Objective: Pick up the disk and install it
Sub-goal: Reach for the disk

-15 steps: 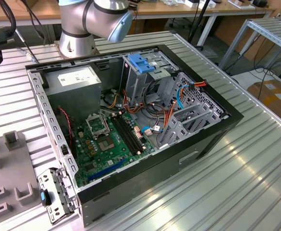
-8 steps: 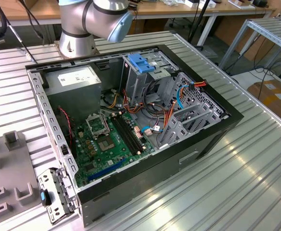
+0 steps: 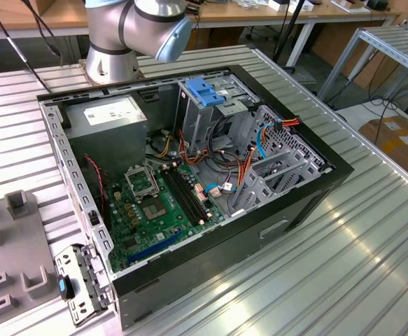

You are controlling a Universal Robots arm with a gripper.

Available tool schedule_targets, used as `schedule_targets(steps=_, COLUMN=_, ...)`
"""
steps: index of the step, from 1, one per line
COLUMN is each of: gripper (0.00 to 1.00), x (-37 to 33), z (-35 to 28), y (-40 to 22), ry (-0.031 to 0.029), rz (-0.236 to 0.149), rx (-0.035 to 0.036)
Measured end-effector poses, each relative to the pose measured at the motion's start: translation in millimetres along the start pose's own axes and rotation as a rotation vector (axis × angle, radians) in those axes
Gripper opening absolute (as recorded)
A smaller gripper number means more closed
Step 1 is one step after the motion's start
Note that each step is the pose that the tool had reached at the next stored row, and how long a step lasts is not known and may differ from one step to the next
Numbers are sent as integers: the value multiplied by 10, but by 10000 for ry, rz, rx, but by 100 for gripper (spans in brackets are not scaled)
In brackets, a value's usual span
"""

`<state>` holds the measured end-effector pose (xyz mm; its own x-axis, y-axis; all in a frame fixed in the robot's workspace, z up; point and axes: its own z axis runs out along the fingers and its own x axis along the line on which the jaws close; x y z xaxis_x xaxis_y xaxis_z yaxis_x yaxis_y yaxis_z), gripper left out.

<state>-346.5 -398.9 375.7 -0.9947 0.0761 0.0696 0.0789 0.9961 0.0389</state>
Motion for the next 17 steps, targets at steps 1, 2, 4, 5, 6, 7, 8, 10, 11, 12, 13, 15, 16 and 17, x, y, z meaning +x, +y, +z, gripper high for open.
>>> schedule_targets(steps=1, gripper=11, x=32, z=2, y=-2, ry=0, rz=0, rx=0)
schedule_targets(steps=2, gripper=11, x=52, z=3, y=-4, ry=0, rz=0, rx=0)
schedule_targets(steps=4, gripper=11, x=89, z=6, y=-7, ry=0, rz=0, rx=0)
schedule_targets(steps=5, gripper=11, x=106, z=7, y=-8, ry=0, rz=0, rx=0)
schedule_targets(steps=6, gripper=11, x=134, z=9, y=-10, ry=0, rz=0, rx=0)
schedule_targets(steps=7, gripper=11, x=163, z=10, y=-13, ry=1, rz=-1, rx=1)
schedule_targets(steps=8, gripper=11, x=182, z=12, y=-14, ry=0, rz=0, rx=1)
schedule_targets(steps=10, gripper=11, x=218, z=14, y=-17, ry=0, rz=0, rx=0)
schedule_targets(steps=11, gripper=11, x=233, z=16, y=-19, ry=0, rz=0, rx=0)
schedule_targets(steps=12, gripper=11, x=237, z=15, y=-19, ry=0, rz=-1, rx=1)
schedule_targets(steps=13, gripper=11, x=237, z=16, y=-19, ry=0, rz=-1, rx=0)
schedule_targets(steps=15, gripper=11, x=239, z=16, y=-19, ry=0, rz=0, rx=0)
schedule_targets(steps=16, gripper=11, x=240, z=16, y=-19, ry=0, rz=0, rx=0)
schedule_targets(steps=17, gripper=11, x=244, z=16, y=-20, ry=0, rz=1, rx=0)
